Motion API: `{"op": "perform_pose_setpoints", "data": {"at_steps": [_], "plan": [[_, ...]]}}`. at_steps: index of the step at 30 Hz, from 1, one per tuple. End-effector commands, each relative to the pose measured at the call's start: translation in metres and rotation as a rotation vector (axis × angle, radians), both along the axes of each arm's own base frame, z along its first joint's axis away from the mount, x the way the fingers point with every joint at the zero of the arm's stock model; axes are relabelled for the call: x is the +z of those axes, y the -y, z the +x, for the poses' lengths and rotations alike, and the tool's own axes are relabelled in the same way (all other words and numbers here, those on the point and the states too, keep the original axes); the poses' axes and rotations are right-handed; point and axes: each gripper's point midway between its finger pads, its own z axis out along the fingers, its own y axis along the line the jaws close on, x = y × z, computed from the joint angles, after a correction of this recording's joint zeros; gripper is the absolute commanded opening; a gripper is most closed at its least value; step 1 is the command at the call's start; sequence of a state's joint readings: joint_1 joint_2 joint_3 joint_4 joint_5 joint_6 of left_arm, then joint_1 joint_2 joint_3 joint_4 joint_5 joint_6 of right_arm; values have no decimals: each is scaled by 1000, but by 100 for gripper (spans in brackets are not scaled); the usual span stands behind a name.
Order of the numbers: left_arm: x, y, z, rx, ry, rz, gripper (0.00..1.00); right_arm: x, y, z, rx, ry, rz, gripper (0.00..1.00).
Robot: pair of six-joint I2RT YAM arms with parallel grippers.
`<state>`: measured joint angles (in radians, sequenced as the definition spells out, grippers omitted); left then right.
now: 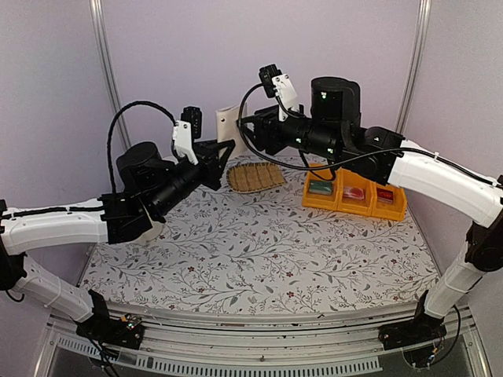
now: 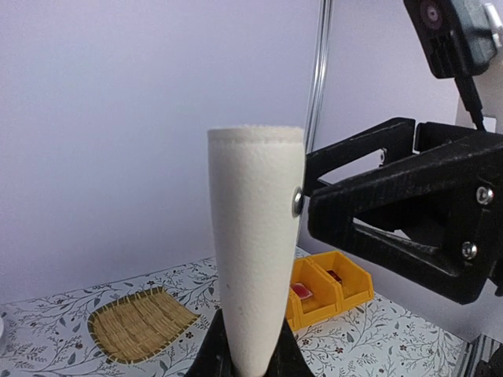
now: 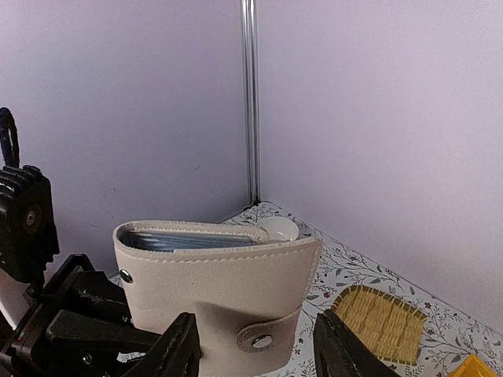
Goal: Take the credit cards out of the card holder
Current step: Open the snap button on the card holder.
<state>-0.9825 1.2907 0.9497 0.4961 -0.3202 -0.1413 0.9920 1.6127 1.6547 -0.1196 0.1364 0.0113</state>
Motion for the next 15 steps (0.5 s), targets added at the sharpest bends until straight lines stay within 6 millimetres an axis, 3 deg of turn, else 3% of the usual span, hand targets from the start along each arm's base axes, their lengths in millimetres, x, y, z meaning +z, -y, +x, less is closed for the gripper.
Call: {"op": "perform_pose_setpoints", "data": {"at_steps": [1, 6, 10, 15], "plan": [[17, 10, -11, -45, 50, -28, 0, -17, 1, 15, -25, -35, -45, 51], [21, 12, -15, -69, 67, -41, 0, -36, 3, 23, -44, -71, -83, 53], [20, 19, -18, -91, 73, -36, 0, -41, 2, 25, -29, -88, -82, 48], [17, 23, -20, -106, 71, -25, 0, -37, 7, 26, -47, -81, -73, 31]]}}
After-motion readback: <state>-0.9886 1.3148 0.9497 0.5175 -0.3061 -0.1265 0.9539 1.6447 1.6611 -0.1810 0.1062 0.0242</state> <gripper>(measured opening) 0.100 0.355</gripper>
